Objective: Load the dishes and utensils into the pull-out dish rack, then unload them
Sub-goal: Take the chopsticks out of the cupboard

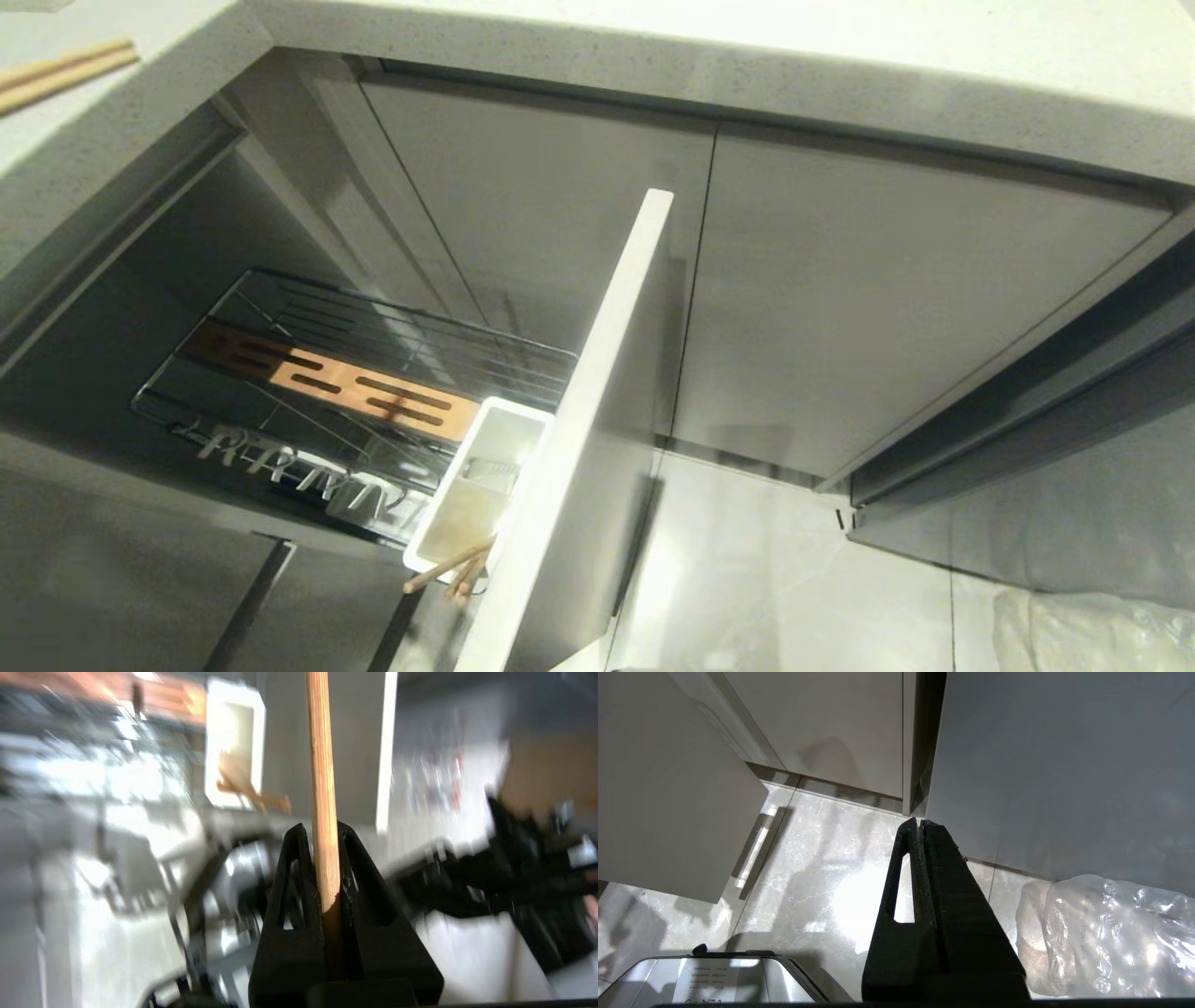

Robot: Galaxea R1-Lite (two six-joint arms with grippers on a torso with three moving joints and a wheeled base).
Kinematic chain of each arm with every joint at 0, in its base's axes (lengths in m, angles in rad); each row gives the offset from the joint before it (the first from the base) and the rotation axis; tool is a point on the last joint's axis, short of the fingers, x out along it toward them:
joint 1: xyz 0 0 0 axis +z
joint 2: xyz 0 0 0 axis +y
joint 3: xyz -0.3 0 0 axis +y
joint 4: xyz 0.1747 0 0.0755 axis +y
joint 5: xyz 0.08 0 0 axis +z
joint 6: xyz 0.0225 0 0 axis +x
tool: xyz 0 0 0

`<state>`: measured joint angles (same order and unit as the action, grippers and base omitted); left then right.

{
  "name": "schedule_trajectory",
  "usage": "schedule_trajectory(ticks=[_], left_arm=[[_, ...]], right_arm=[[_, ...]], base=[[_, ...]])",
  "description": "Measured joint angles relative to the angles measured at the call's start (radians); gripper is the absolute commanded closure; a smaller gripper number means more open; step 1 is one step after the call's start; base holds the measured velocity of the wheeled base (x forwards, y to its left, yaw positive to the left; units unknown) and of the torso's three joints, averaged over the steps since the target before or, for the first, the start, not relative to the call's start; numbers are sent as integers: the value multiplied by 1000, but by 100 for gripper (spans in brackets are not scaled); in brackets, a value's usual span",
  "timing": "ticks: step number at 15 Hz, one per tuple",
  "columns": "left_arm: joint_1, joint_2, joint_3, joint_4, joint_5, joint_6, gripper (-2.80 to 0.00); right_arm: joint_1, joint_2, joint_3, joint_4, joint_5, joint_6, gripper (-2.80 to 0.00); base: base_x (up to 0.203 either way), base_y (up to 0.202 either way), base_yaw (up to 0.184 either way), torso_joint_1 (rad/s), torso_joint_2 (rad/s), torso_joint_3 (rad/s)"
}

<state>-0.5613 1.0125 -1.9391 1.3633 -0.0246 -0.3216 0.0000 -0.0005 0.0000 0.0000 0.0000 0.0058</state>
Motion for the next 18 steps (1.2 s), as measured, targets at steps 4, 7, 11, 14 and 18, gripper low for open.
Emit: schedule_trajectory(ticks=[4,7,11,14,18], left_arm=[[247,-56,-3,-104,5,20,0],[521,-55,2,-171,62,12,0],[862,14,23,-319,167,-89,0],[1092,99,31,-415,181,-165,0],[1216,238,29,-464,183,-241,0]], right_arm=[[0,0,0,0,0,0,0],[0,0,0,0,0,0,0],[0,0,0,0,0,0,0],[0,0,0,0,0,0,0],[0,0,0,0,0,0,0]], base=[[0,0,0,0,0,0],[0,0,0,0,0,0],[0,0,0,0,0,0],[0,0,0,0,0,0],[0,0,0,0,0,0]])
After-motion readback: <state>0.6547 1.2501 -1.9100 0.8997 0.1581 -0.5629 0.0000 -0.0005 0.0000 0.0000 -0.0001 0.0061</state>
